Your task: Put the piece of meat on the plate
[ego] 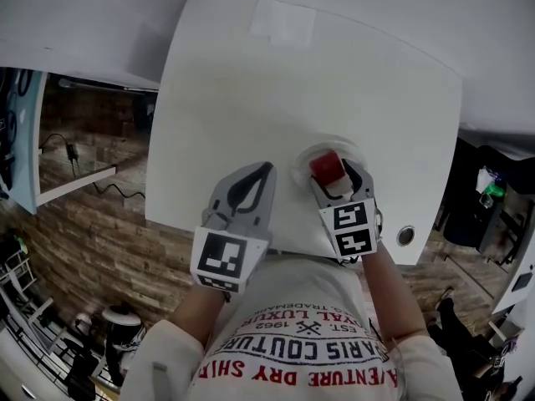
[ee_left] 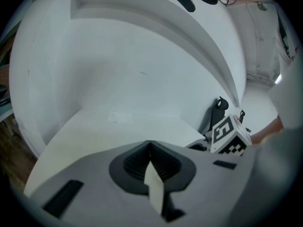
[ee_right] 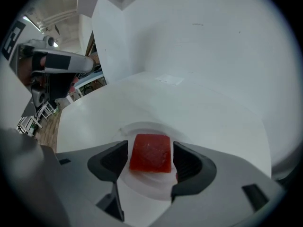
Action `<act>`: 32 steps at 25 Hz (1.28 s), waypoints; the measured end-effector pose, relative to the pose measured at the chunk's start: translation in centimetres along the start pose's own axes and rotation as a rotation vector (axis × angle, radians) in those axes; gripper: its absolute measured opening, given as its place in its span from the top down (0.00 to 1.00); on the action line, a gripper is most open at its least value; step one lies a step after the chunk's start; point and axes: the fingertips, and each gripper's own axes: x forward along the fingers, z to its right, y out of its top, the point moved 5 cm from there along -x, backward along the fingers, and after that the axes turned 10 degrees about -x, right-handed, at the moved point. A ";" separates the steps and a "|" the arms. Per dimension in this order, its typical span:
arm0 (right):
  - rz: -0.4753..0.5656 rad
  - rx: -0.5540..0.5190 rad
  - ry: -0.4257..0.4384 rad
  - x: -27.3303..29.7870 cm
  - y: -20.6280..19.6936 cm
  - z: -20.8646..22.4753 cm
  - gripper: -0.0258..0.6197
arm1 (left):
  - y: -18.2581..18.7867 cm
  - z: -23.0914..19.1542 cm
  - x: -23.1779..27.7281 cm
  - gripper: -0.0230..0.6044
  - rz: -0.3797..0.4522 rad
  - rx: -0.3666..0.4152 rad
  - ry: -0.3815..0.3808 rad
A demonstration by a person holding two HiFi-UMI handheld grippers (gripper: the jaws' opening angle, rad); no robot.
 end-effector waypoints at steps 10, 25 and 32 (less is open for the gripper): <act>0.249 0.172 -0.160 -6.6 3.9 2.2 0.74 | 1.5 1.2 -0.5 0.96 0.041 0.038 -0.049; 0.611 0.243 -0.364 -18.5 8.7 3.2 0.94 | 9.3 5.2 -3.4 0.96 0.242 0.137 -0.133; 0.757 0.201 -0.482 -24.5 9.4 3.4 0.94 | 12.8 7.7 -6.7 0.96 0.364 0.202 -0.157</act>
